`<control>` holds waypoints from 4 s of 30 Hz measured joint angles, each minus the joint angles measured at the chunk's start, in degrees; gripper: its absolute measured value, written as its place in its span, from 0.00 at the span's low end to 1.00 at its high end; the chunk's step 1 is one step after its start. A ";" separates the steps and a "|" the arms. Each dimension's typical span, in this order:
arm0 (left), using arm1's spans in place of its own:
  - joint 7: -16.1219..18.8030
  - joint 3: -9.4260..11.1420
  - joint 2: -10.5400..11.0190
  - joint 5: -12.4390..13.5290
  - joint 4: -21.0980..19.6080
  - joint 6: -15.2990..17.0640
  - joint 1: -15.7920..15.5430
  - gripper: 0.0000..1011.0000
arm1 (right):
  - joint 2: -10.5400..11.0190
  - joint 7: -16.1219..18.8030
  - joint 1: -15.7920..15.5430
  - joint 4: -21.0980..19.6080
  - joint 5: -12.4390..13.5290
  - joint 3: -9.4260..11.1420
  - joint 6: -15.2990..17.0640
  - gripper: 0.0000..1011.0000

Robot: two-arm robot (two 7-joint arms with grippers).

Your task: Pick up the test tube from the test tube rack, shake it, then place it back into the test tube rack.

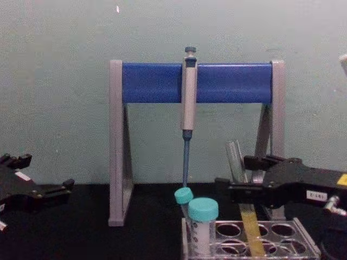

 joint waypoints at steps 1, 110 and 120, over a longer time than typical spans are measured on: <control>0.00 0.00 0.00 0.00 0.00 0.00 0.00 0.99 | -0.02 0.06 0.01 0.04 0.00 -0.03 0.00 0.99; 0.00 0.00 0.00 0.00 0.00 0.00 0.00 0.99 | -0.04 -0.10 -6.15 -6.06 6.85 7.66 -13.66 0.23; 0.00 0.00 0.00 0.00 0.00 0.00 0.00 0.99 | -1.48 -1.39 -6.47 -5.39 5.25 8.51 -14.51 0.23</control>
